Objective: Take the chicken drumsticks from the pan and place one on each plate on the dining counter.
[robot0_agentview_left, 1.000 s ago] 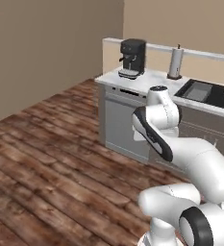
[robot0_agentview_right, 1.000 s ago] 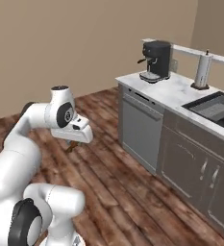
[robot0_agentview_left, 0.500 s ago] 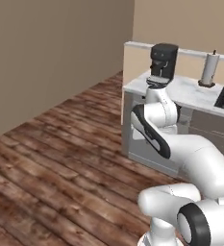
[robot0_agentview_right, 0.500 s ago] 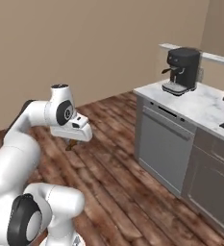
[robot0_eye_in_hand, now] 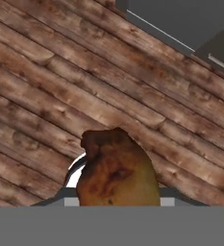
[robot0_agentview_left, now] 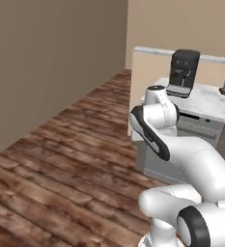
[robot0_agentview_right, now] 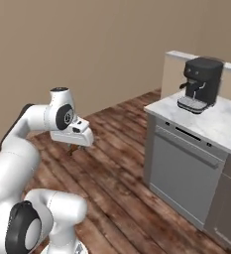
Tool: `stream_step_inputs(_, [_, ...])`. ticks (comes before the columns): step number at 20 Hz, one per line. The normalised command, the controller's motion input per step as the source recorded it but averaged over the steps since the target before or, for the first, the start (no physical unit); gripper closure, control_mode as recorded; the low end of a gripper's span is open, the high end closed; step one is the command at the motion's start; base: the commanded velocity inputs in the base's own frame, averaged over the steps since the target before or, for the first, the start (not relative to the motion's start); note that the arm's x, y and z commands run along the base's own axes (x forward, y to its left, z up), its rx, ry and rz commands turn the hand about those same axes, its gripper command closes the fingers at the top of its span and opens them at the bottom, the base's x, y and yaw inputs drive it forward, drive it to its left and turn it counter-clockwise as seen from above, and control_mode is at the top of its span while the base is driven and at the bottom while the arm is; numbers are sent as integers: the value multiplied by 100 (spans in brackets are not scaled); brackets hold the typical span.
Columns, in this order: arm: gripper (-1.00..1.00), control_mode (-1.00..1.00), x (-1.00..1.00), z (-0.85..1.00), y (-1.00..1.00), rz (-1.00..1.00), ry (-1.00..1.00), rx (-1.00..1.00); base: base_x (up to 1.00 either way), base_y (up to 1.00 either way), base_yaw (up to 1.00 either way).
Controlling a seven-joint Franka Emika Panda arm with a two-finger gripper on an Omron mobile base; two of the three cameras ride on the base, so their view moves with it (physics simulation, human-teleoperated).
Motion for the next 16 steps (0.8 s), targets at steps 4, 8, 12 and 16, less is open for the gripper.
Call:
stream_step_inputs(4, [100, 100, 0, 0, 0, 0, 0, 0, 100, 39, -23])
stream_step_inputs(8, [100, 100, 0, 0, 0, 0, 0, 0, 100, 39, -24])
stream_step_inputs(12, [100, 100, 0, 0, 0, 0, 0, 0, 100, 40, -24])
stream_step_inputs(16, [100, 100, 0, 0, 0, 0, 0, 0, 100, 39, -23])
